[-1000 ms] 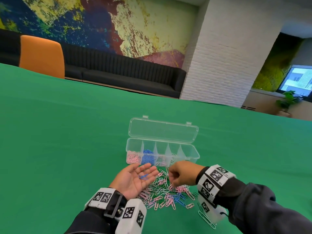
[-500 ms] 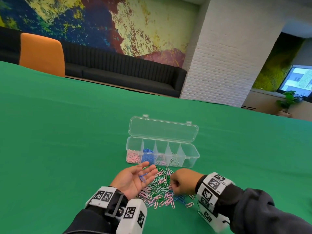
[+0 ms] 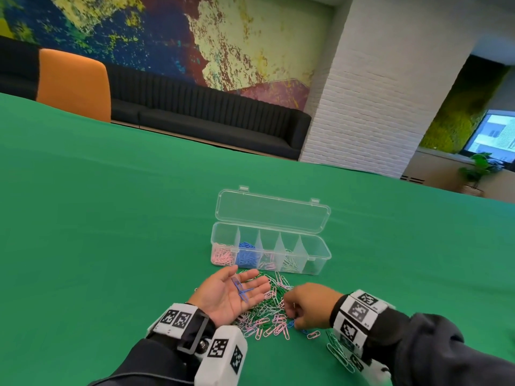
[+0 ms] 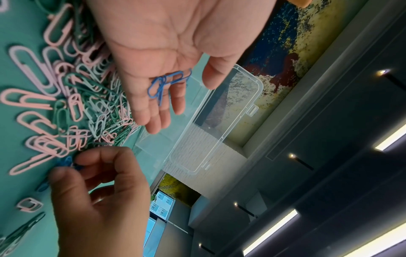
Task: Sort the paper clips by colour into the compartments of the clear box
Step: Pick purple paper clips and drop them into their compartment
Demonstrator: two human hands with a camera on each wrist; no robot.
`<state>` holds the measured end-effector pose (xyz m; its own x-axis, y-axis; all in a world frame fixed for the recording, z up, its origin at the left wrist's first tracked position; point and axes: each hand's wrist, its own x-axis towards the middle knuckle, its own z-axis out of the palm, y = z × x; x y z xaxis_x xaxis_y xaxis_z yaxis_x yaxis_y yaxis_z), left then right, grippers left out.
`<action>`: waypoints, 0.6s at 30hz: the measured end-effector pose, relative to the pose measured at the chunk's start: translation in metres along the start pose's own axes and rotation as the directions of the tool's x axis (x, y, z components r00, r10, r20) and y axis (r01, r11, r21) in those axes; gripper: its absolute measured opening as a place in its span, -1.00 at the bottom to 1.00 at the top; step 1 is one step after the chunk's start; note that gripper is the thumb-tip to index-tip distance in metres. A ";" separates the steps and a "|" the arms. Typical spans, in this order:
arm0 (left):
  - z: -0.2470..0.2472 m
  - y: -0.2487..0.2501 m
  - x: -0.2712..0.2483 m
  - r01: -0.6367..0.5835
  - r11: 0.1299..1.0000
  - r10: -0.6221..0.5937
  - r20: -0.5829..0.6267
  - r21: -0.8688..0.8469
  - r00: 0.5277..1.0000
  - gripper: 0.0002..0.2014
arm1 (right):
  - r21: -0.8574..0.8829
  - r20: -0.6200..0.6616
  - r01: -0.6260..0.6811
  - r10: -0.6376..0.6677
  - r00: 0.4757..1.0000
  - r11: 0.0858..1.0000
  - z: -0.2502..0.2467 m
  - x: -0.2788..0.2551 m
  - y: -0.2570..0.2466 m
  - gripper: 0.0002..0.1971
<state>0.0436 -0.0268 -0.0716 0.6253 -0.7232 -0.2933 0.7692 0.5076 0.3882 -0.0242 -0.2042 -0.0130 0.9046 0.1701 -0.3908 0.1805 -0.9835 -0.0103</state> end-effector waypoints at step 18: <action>-0.001 -0.006 0.002 0.064 0.994 -0.064 -0.003 0.089 0.998 -0.55 | 0.127 -0.045 -0.074 0.081 0.996 0.989 -0.012 -0.005 -0.003 -0.93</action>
<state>0.0407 -0.0309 -0.0749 0.5755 -0.7525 -0.3203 0.7925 0.4166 0.4453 -0.0242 -0.2016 0.0001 0.9328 0.0927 -0.3484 0.0622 -0.9933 -0.0978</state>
